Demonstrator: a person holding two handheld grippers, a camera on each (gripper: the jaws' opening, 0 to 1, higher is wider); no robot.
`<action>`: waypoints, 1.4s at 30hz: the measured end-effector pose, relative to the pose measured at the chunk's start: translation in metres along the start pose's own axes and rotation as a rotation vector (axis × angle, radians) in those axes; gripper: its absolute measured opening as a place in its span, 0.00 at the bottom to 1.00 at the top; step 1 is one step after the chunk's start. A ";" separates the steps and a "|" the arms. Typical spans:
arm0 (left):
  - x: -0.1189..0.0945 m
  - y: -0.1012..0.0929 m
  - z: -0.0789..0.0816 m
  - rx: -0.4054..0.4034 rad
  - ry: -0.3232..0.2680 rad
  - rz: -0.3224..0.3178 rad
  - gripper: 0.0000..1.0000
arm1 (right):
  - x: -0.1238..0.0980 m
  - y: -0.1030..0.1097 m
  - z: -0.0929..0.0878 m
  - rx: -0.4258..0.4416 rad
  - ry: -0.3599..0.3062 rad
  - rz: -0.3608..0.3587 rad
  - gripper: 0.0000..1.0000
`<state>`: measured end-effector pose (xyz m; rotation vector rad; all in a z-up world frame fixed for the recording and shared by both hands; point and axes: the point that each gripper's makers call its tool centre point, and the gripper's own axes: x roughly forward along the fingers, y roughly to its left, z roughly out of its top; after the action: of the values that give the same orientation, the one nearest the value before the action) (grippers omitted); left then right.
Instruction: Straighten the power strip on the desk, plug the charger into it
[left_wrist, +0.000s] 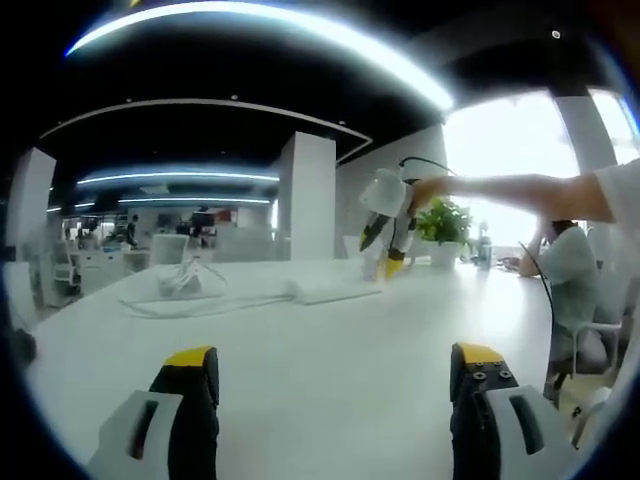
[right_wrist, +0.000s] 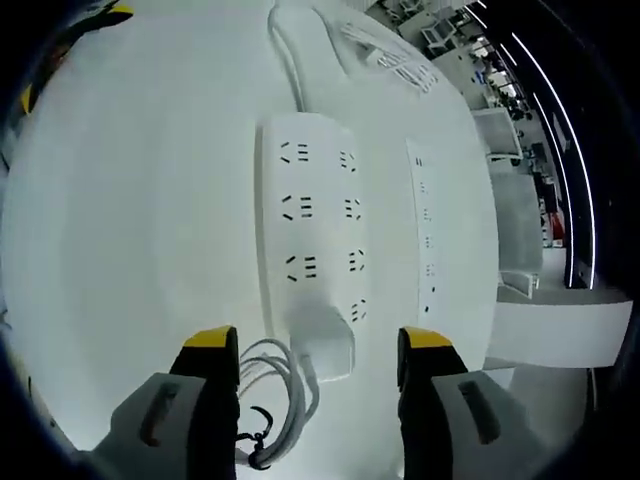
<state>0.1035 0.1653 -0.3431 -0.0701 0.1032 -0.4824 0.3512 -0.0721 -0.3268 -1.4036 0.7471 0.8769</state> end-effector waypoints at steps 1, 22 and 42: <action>0.000 0.000 0.000 -0.001 0.000 0.000 0.99 | 0.000 0.000 0.000 -0.002 0.001 0.000 0.48; 0.002 -0.001 -0.002 -0.005 0.001 -0.005 0.98 | 0.003 -0.002 0.001 -0.035 0.068 0.025 0.24; 0.008 0.003 0.009 -0.010 -0.012 0.015 0.98 | 0.011 -0.003 -0.004 0.041 -0.002 0.090 0.23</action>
<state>0.1134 0.1645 -0.3347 -0.0823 0.0948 -0.4668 0.3595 -0.0750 -0.3355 -1.3410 0.8279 0.9269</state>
